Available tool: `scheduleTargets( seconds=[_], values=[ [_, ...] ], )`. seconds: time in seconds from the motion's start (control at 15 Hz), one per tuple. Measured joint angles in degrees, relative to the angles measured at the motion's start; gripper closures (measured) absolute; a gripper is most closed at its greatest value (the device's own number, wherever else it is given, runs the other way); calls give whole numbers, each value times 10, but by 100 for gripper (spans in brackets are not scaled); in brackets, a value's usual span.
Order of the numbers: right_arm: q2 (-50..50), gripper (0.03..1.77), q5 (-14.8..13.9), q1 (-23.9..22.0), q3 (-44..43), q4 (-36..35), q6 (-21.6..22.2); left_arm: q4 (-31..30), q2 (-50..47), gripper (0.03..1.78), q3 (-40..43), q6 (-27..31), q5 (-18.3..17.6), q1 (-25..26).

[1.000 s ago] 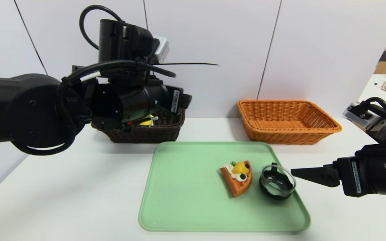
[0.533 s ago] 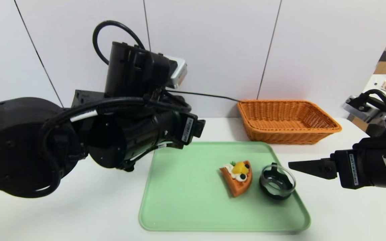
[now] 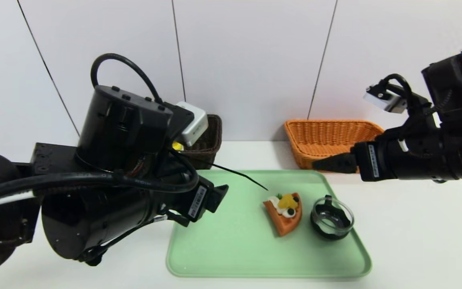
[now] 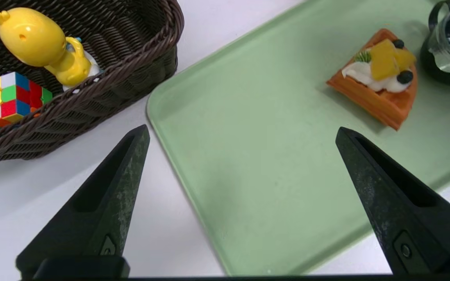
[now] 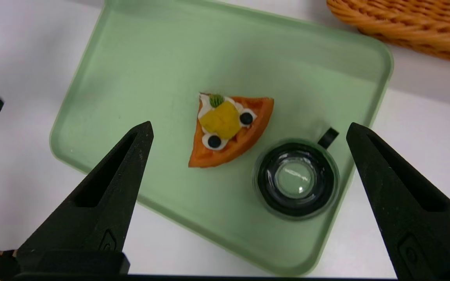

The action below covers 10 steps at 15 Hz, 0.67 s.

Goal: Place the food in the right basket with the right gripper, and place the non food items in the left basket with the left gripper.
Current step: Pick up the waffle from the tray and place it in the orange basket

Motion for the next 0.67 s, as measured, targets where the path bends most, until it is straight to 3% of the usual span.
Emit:
scheduleTargets(
  seconds=[0.27,0.47,0.67],
  values=[
    [83,9,0,13,-121,73,-39,15,-23,12,0,8,-5,0],
    [155,9,-2,24,-263,188,-72,15,-28,12,1,7,-5,1],
    [236,9,-9,35,-375,315,-133,14,-30,12,1,7,-5,1]
  ],
)
